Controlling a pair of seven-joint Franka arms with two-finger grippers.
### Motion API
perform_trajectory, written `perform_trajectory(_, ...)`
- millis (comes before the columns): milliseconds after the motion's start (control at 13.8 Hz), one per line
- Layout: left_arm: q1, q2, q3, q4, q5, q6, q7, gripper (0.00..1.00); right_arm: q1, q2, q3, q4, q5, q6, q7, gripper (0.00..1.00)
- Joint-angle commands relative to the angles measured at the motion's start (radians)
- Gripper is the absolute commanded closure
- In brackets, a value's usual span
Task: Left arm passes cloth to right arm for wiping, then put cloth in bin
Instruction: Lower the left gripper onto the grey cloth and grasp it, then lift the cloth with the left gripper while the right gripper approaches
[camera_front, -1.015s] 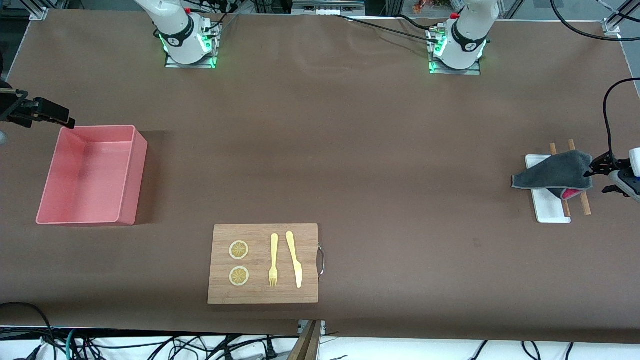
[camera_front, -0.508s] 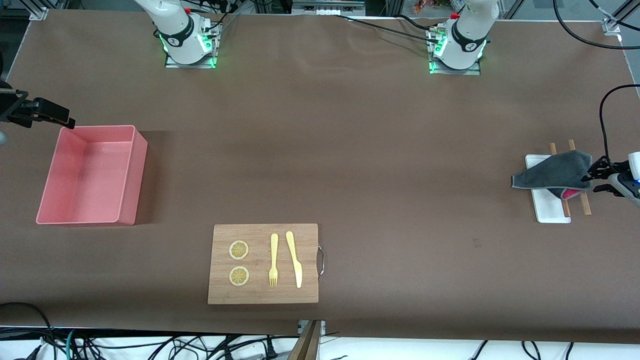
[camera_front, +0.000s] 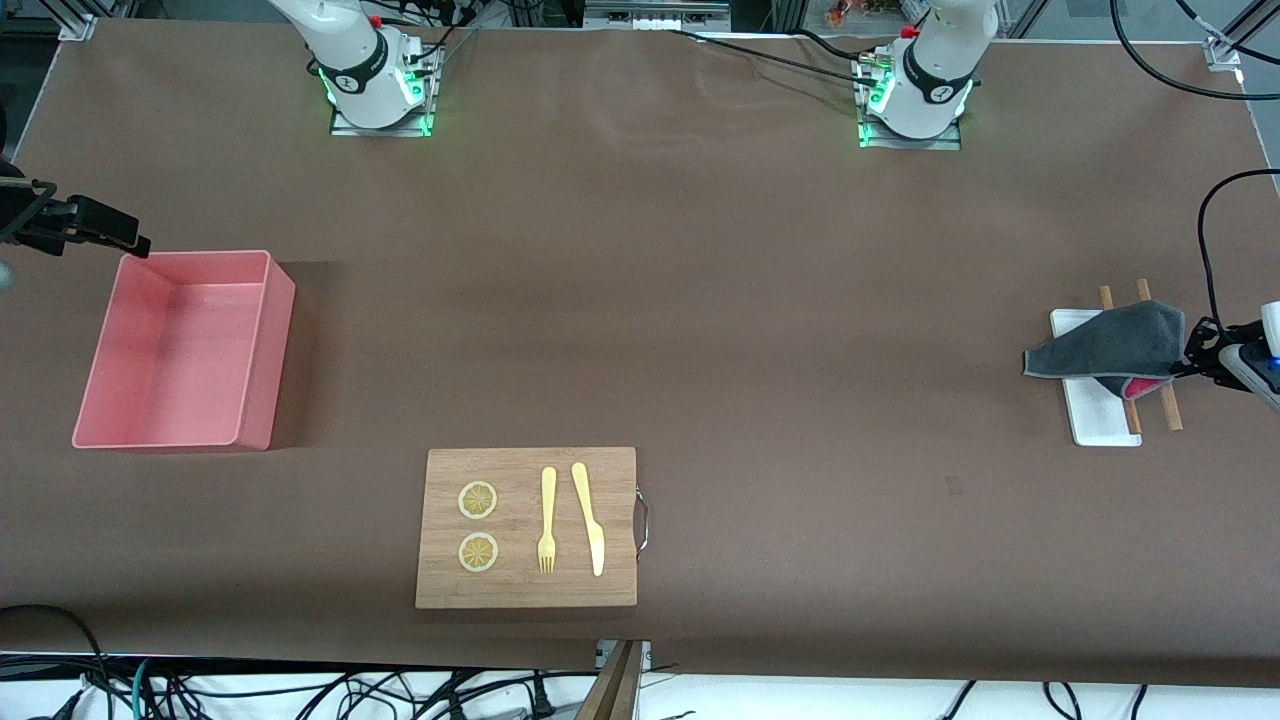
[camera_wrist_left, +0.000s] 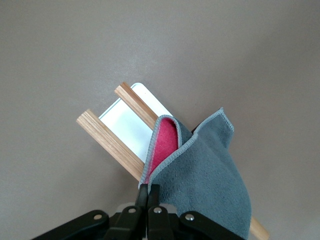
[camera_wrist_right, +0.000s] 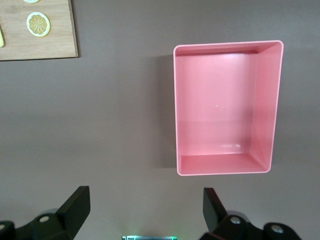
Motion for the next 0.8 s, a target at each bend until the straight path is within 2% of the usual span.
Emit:
perform_trajectory(0, 0.008, 0.005, -0.011, 0.038, -0.023, -0.036, 0.039, 1.0, -0.008, 0.006, 0.003, 0.016, 0.017, 0.001, -0.008, 0.0)
perform_trajectory(145, -0.001, -0.053, -0.019, 0.053, -0.018, -0.101, 0.033, 1.0, -0.008, 0.006, 0.003, 0.016, 0.018, 0.001, -0.008, 0.0)
perform_trajectory(363, -0.007, -0.067, -0.062, 0.194, -0.012, -0.36, -0.022, 1.0, -0.005, 0.007, 0.004, 0.016, 0.017, 0.005, -0.006, 0.0)
perform_trajectory(508, -0.055, -0.076, -0.071, 0.272, -0.012, -0.508, -0.078, 1.0, -0.006, 0.009, 0.004, 0.015, 0.015, 0.005, -0.006, 0.0)
perform_trajectory(725, -0.124, -0.144, -0.085, 0.3, -0.021, -0.652, -0.294, 1.0, -0.009, 0.019, 0.004, 0.015, 0.015, 0.016, -0.006, 0.0)
